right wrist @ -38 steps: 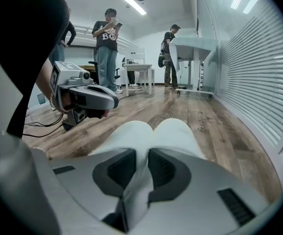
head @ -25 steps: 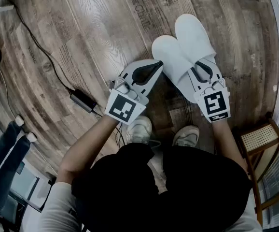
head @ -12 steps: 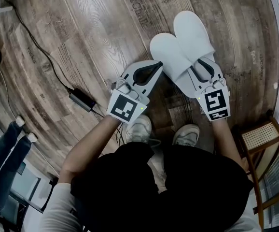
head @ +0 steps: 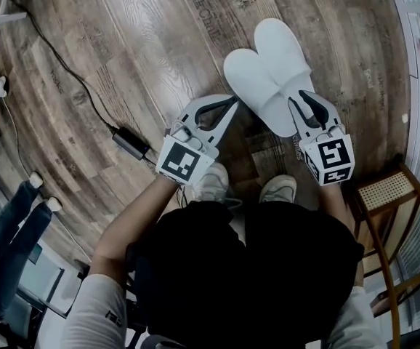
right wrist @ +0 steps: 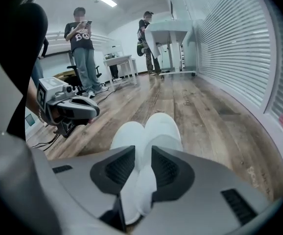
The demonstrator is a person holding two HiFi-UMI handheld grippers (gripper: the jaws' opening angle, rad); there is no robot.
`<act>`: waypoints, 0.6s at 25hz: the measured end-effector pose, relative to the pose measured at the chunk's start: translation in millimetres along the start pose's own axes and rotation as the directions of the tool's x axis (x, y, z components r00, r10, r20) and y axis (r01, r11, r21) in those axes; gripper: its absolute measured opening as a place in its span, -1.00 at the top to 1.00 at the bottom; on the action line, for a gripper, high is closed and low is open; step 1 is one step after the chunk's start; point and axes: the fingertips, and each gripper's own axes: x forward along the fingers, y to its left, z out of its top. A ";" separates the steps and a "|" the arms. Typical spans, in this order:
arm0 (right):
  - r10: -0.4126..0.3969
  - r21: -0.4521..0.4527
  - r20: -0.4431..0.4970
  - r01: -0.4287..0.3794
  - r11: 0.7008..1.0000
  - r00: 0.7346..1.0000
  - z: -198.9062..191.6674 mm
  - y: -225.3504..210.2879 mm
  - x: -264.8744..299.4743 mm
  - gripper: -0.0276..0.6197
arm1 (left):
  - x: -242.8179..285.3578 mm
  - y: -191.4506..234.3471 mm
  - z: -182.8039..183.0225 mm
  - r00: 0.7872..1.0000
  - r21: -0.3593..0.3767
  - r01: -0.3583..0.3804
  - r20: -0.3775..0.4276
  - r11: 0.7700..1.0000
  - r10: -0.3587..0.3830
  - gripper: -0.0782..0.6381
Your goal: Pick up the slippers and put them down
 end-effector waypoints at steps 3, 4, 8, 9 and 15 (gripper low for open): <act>-0.012 0.033 0.030 0.011 0.999 0.999 22.5 -2.2 -22.9 0.61 | -11.7 0.1 28.5 1.000 -0.013 -0.005 0.005 1.000 0.005 0.75; -0.014 0.051 0.042 0.012 0.999 0.999 30.9 -2.4 -31.9 0.62 | -16.1 -0.3 39.3 1.000 -0.014 -0.005 0.006 1.000 0.005 0.75; -0.033 0.081 0.093 0.025 0.996 0.995 76.6 -6.7 -68.0 0.64 | -34.8 3.6 96.9 0.999 -0.018 -0.023 0.042 1.000 0.024 0.75; -0.037 0.079 0.108 0.028 0.996 0.993 90.9 -7.6 -76.2 0.65 | -41.0 5.9 114.6 0.998 -0.014 -0.034 0.059 0.999 0.035 0.75; -0.055 0.070 0.192 0.042 0.997 0.980 180.3 1.1 -131.0 0.68 | -80.4 0.2 207.2 0.993 0.026 -0.049 0.111 0.998 0.046 0.75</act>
